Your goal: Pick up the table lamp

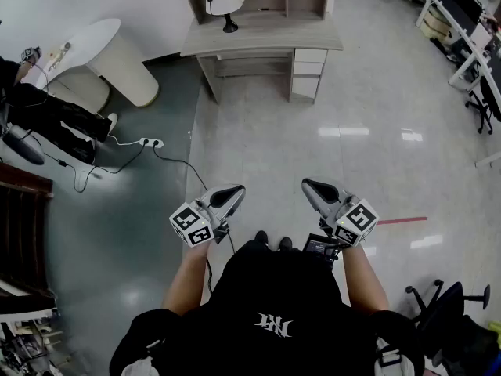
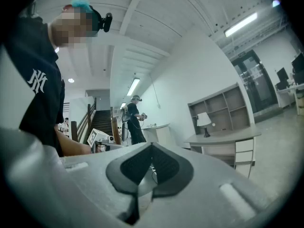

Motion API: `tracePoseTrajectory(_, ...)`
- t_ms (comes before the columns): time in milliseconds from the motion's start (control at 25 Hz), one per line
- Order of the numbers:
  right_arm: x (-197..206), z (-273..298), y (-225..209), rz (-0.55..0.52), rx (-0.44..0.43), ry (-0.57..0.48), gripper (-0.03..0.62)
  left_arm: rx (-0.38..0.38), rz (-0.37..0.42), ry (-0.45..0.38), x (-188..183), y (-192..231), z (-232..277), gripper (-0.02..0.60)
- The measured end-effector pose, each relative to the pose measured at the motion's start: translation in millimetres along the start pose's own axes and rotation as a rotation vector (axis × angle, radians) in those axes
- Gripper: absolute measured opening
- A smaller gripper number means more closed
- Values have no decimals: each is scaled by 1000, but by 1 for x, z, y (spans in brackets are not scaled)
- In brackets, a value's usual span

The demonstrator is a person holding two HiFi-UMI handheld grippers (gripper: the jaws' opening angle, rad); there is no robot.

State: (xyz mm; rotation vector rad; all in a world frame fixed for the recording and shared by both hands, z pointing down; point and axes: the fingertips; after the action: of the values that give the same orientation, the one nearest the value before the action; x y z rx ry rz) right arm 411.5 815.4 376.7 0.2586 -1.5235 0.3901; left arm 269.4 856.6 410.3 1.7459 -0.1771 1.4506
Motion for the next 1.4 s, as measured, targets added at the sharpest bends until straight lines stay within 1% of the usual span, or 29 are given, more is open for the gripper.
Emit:
tracePoseTrajectory(120,1,-5,17,-10,-12,-15,2,-15,-9,-19,-10,-5,-13,3)
tracePoseTrajectory(240,-3,-6,1,-11,19,-4,2,-23,24,-59,-35,-2,-13,3)
tracePoseTrajectory(320,-9,-10,-6,-17,40,-12,3,-14,45,-71,-43,-7,-11,3)
tracePoseTrajectory(520,-10,-25,-17,-58,65,-8,2,13,58,-61,-37,-20,4,3)
tracePoseTrajectory(680,-7,-39,-17,-22,56,-23,2,28,57,-45,-29,-26,16,3)
tracePoseTrajectory(880,-11,-49,-19,-35,71,-23,3,40,71,-50,-35,-29,27,3)
tracePoseTrajectory(1120,-16,-54,-20,-26,53,-37,3,56,65,-55,-32,-38,38,3)
tracePoseTrajectory(1280,-17,-52,-25,-52,39,-29,3,41,67,-52,-33,-36,38,3)
tracePoseTrajectory(1400,-17,-55,-28,-51,26,-31,3,23,58,-59,-34,-32,39,3)
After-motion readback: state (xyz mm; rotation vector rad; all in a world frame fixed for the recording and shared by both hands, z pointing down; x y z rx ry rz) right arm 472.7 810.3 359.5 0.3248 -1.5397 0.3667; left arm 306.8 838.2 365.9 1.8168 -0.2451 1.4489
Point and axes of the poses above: the fingertips, and each gripper's own axes: z forward along the fingers, y to its left, x out of its underside, and after that the axes turned 8 degrees about -z, right-handed
